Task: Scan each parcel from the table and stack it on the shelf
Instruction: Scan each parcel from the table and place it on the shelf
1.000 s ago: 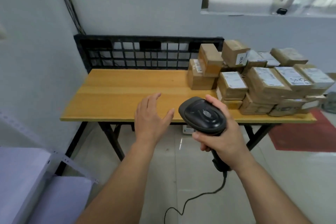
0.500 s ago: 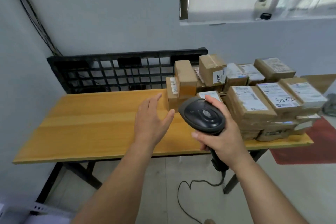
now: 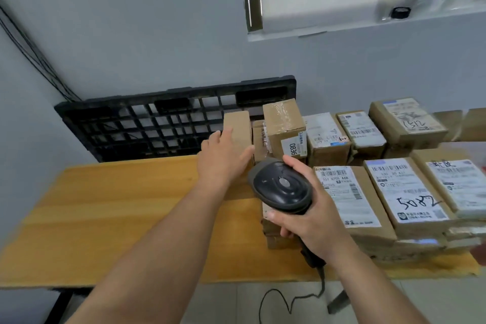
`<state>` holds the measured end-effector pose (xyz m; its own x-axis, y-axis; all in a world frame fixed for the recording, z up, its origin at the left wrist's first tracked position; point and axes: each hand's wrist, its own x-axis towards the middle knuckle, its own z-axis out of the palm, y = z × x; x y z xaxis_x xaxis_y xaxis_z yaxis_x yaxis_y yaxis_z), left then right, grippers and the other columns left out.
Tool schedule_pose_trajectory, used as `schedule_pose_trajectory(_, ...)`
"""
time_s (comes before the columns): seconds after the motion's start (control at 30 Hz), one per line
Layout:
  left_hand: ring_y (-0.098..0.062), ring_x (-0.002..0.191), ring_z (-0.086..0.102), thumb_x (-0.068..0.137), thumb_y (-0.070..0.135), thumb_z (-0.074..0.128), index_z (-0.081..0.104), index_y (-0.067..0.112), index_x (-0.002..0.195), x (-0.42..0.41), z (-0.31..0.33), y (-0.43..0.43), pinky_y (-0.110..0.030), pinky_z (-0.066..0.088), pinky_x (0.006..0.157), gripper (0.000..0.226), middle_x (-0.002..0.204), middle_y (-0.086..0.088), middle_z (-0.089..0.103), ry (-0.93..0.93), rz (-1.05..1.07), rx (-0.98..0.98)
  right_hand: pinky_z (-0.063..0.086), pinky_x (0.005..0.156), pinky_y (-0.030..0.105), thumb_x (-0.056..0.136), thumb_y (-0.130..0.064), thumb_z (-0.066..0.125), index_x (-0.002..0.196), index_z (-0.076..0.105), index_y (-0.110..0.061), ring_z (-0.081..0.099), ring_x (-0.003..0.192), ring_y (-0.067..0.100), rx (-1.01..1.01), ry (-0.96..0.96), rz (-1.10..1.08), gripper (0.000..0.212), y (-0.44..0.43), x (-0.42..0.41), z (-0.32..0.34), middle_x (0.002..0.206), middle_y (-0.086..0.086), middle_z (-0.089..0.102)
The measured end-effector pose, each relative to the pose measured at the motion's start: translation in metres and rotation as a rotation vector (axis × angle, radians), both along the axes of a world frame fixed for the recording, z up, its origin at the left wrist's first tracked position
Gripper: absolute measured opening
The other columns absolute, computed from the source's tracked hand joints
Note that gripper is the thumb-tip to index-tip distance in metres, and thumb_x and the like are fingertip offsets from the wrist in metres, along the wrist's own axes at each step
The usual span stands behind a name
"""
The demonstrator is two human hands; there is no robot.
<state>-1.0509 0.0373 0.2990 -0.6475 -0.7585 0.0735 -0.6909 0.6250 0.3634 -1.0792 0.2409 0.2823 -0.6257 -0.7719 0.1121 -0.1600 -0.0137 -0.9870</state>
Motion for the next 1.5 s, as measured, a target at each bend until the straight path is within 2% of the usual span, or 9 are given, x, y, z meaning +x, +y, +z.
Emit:
schedule_pose_trajectory(0.1, -0.032, 0.136, 0.030, 0.088, 0.065, 0.047, 0.028, 0.024, 0.148, -0.023, -0.007, -0.005, -0.045, 0.033, 0.105, 0.076, 0.152, -0.008, 0.031, -0.111, 0.022, -0.010, 0.053, 0.052, 0.023, 0.072, -0.004, 0.083, 0.135, 0.041, -0.047, 0.067, 0.065, 0.007, -0.012, -0.065, 0.022, 0.087, 0.000, -0.011, -0.002, 0.118, -0.009, 0.062)
schedule_pose_trajectory(0.27, -0.035, 0.127, 0.036, 0.085, 0.066, 0.049, 0.034, 0.025, 0.142, -0.039, -0.019, -0.017, -0.044, 0.038, 0.097, 0.073, 0.142, -0.012, 0.039, -0.227, 0.042, -0.008, 0.056, 0.060, 0.022, 0.068, -0.011, 0.085, 0.137, 0.042, -0.047, 0.067, 0.098, 0.017, -0.001, -0.074, 0.015, 0.089, -0.003, -0.020, -0.009, 0.116, -0.027, 0.059)
schedule_pose_trajectory(0.47, -0.036, 0.117, 0.043, 0.085, 0.049, 0.059, 0.023, 0.031, 0.148, -0.022, -0.013, -0.039, -0.042, 0.042, 0.092, 0.076, 0.136, -0.018, 0.037, -0.123, 0.119, 0.227, 0.053, 0.051, 0.026, 0.072, -0.003, 0.083, 0.135, 0.042, -0.049, 0.067, 0.065, 0.007, 0.021, -0.068, -0.011, 0.088, -0.007, -0.018, -0.006, 0.117, -0.010, 0.062)
schedule_pose_trajectory(0.67, -0.031, 0.112, 0.050, 0.080, 0.022, 0.070, 0.000, 0.040, 0.151, 0.030, -0.007, -0.061, -0.046, 0.048, 0.095, 0.101, 0.139, -0.012, 0.039, 0.040, 0.091, 0.596, 0.052, 0.050, 0.025, 0.074, -0.002, 0.081, 0.131, 0.041, -0.052, 0.064, 0.053, 0.021, 0.009, -0.048, -0.024, 0.087, -0.018, 0.003, 0.001, 0.113, -0.012, 0.062)
schedule_pose_trajectory(0.83, -0.028, 0.117, 0.054, 0.073, 0.010, 0.081, 0.002, 0.044, 0.151, 0.085, -0.024, -0.062, -0.050, 0.053, 0.090, 0.116, 0.141, -0.005, 0.047, 0.315, 0.064, 0.785, 0.053, 0.050, 0.029, 0.073, 0.001, 0.080, 0.131, 0.041, -0.051, 0.062, 0.052, 0.024, -0.019, -0.057, -0.004, 0.086, -0.030, 0.032, 0.008, 0.118, -0.006, 0.062)
schedule_pose_trajectory(0.93, -0.026, 0.119, 0.054, 0.071, 0.011, 0.083, 0.004, 0.039, 0.152, 0.122, -0.026, -0.063, -0.047, 0.054, 0.091, 0.117, 0.137, -0.008, 0.049, 0.489, 0.055, 0.752, 0.054, 0.050, 0.036, 0.072, -0.004, 0.082, 0.133, 0.043, -0.048, 0.061, 0.050, 0.029, -0.038, -0.088, 0.017, 0.085, -0.035, 0.053, 0.010, 0.109, -0.001, 0.067)
schedule_pose_trajectory(1.07, -0.019, 0.110, 0.057, 0.070, 0.014, 0.084, 0.002, 0.036, 0.153, 0.170, -0.020, -0.075, -0.023, 0.051, 0.072, 0.119, 0.131, -0.006, 0.047, 0.568, 0.014, 0.624, 0.050, 0.047, 0.035, 0.065, -0.011, 0.078, 0.135, 0.043, -0.046, 0.059, 0.049, 0.033, -0.078, -0.170, 0.050, 0.086, -0.045, 0.086, 0.013, 0.097, 0.007, 0.072)
schedule_pose_trajectory(1.23, -0.021, 0.117, 0.054, 0.067, 0.015, 0.086, 0.003, 0.037, 0.152, 0.222, -0.015, -0.092, -0.038, 0.052, 0.086, 0.121, 0.133, -0.004, 0.045, 0.593, -0.015, 0.544, 0.048, 0.048, 0.036, 0.062, -0.011, 0.081, 0.138, 0.043, -0.042, 0.058, 0.049, 0.034, -0.122, -0.210, 0.089, 0.090, -0.059, 0.129, 0.023, 0.095, 0.014, 0.071)
schedule_pose_trajectory(1.5, -0.022, 0.125, 0.047, 0.065, 0.014, 0.088, 0.005, 0.042, 0.150, 0.278, -0.034, -0.107, -0.040, 0.053, 0.091, 0.122, 0.141, -0.006, 0.037, 0.585, -0.028, 0.509, 0.050, 0.047, 0.038, 0.058, -0.021, 0.083, 0.139, 0.043, -0.042, 0.059, 0.048, 0.035, -0.194, -0.180, 0.125, 0.094, -0.076, 0.184, 0.045, 0.087, 0.009, 0.070)
